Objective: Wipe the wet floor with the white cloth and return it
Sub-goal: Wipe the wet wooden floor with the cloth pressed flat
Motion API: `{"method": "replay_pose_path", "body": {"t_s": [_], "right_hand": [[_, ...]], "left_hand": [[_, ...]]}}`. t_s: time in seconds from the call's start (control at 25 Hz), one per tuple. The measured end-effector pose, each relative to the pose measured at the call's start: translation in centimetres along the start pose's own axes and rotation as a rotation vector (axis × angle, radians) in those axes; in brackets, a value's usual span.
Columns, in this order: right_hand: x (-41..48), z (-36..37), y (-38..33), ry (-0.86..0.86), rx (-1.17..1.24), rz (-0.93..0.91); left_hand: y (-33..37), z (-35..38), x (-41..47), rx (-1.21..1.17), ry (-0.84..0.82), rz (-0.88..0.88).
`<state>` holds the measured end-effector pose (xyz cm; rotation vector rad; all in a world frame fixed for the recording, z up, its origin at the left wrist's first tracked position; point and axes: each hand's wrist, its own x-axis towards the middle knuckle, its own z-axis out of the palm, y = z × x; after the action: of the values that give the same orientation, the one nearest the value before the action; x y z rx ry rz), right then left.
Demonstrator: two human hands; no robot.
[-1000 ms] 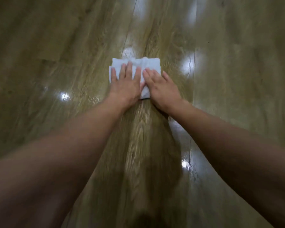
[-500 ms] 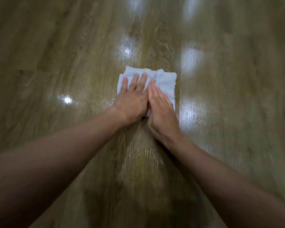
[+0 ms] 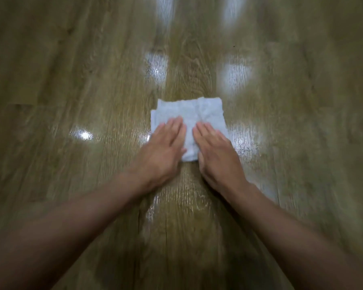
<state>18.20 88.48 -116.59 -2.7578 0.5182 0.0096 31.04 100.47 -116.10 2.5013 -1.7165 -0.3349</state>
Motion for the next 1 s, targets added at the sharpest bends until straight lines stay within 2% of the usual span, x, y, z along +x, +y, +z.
{"method": "replay_pose_path", "body": {"t_s": [0.08, 0.16, 0.28, 0.36, 0.44, 0.6, 0.72, 0.88, 0.92, 1.0], "right_hand": [[-2.4, -0.1, -0.1, -0.014, -0.012, 0.003], [0.0, -0.7, 1.0, -0.024, -0.038, -0.018], [7.1, -2.3, 3.1, -0.059, -0.092, -0.006], [8.6, -2.7, 3.8, -0.071, -0.101, 0.018], [5.2, -2.1, 4.0, -0.047, -0.062, 0.031], [-6.6, -1.0, 4.6, 0.058, 0.093, 0.164], [-5.8, -2.2, 7.3, 0.041, 0.042, 0.114], [3.3, -5.4, 11.2, -0.085, 0.044, 0.113], [3.5, -5.7, 11.8, -0.106, 0.057, 0.117], [-0.3, -5.2, 12.0, -0.061, 0.047, 0.128]], "left_hand": [[0.8, 0.9, -1.4, 0.062, -0.03, 0.02], [0.3, 0.2, 1.3, 0.122, -0.056, 0.009], [-0.4, -1.2, 7.1, 0.071, -0.112, -0.206], [0.3, -1.6, 8.6, 0.025, -0.142, -0.288], [1.9, -0.9, 7.2, 0.062, -0.1, -0.216], [7.6, 2.0, 1.8, 0.085, -0.008, 0.065], [8.8, 1.7, 4.0, 0.136, -0.063, 0.06], [8.9, -1.4, 11.9, 0.066, -0.215, -0.162], [9.4, -1.5, 12.4, 0.078, -0.228, -0.171], [10.6, -0.7, 10.6, 0.118, -0.19, -0.067]]}}
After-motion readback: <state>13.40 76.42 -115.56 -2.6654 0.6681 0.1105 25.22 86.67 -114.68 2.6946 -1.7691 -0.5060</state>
